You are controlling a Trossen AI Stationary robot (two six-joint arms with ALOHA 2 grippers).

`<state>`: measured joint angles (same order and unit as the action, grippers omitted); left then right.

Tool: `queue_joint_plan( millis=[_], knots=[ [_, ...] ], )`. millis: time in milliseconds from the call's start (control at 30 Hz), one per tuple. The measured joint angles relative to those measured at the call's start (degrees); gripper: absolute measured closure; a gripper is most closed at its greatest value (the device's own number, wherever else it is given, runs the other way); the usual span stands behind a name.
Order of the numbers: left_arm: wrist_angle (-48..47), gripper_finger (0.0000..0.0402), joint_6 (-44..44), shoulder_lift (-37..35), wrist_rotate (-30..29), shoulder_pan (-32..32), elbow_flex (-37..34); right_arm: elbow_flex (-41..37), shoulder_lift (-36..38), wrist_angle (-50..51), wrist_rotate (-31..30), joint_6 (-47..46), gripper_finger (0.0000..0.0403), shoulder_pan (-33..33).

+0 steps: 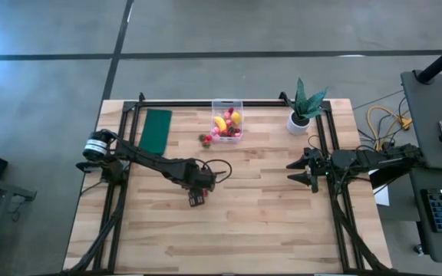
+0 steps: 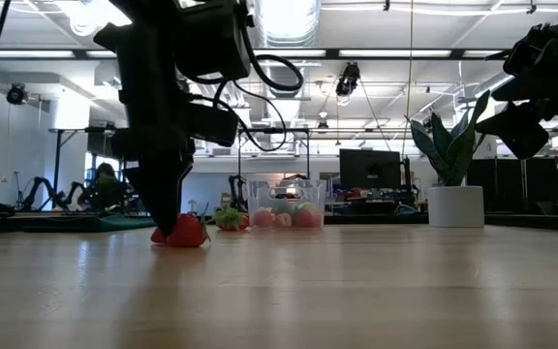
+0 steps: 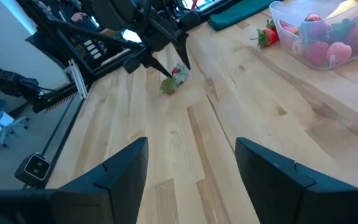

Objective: Pick and placing Produce into tupperware
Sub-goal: Put the red strawberry into the transparent bin

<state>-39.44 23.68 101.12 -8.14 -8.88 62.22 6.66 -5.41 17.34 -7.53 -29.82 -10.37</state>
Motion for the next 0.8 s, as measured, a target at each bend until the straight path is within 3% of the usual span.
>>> queue_joint_plan(
  millis=[200, 533, 800],
  knots=[
    [0.2, 0.0214, -0.02, 0.0, -0.09, 0.12, -0.68, 0.0, 0.0, 0.02, 0.0, 0.0, 0.017, 0.01],
    [3.44, 0.0272, -0.43, 0.0, -0.5, 0.31, -0.79, 0.0, 0.0, 0.0, 0.0, 0.02, 0.017, 0.0],
    [5.01, 0.0277, -0.61, 0.0, -1.81, 0.68, -0.81, 0.0, 0.0, 0.0, 0.0, 0.0, 0.017, 0.0]
  ],
)
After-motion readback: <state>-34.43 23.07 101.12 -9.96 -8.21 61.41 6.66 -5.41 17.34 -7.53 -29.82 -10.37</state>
